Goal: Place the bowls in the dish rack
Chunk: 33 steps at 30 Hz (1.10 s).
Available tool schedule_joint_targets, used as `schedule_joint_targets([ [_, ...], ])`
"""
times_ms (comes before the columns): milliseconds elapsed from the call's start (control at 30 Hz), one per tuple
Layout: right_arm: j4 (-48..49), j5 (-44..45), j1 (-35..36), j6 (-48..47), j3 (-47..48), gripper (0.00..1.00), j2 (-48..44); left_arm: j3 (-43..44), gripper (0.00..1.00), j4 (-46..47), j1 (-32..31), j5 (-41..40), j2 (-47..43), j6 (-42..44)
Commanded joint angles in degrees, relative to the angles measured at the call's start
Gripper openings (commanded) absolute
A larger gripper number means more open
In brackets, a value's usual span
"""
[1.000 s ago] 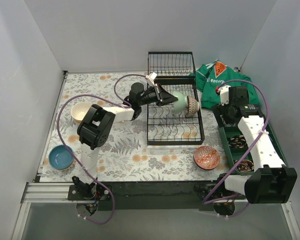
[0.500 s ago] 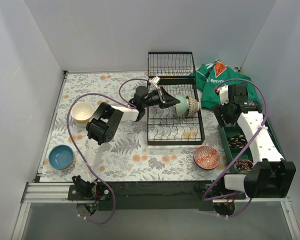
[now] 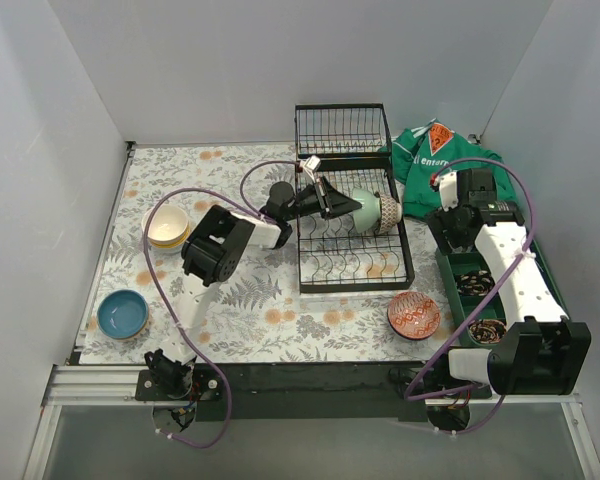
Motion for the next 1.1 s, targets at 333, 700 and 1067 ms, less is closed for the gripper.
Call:
schedule_joint_targets([
  [333, -0.7, -0.8, -0.2, -0.4, -1.7, 0.9, 2.3, -1.6, 0.0, 10.4, -2.0, -3.4, 1.7, -17.8],
  [700, 0.1, -0.9, -0.2, -1.0, -4.9, 0.89, 0.7, 0.0, 0.0, 13.3, -2.7, -6.5, 5.9, -22.0],
  [1067, 1.3, -1.2, -0.2, -1.2, -6.7, 0.89, -0.5, -2.4, 0.0, 22.4, -3.5, -7.0, 8.5, -24.6],
])
